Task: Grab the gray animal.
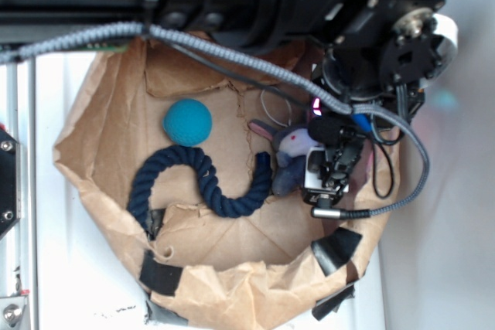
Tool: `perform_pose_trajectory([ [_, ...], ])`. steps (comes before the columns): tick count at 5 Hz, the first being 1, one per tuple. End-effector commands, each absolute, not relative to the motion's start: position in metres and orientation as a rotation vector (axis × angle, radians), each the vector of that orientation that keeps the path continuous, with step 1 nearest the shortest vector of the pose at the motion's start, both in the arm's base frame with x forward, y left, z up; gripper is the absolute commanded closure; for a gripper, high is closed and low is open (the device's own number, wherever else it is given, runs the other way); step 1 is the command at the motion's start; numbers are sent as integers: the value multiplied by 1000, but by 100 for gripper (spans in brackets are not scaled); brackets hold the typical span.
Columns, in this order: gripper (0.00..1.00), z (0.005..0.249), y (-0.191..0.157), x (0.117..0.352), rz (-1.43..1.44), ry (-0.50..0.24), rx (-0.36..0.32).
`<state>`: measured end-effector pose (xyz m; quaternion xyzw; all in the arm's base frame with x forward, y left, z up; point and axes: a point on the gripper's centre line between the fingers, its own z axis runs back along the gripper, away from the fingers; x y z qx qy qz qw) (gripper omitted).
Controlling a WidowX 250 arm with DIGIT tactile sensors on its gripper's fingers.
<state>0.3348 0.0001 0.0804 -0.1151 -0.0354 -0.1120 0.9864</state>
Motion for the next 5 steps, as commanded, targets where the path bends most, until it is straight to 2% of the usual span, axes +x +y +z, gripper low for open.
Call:
perform_pose_trajectory([
  [1,0,81,11,341,-190,-82,-137],
  [4,0,81,11,341,-190,-82,-137],
  [5,0,81,15,326,-250,-93,-168],
])
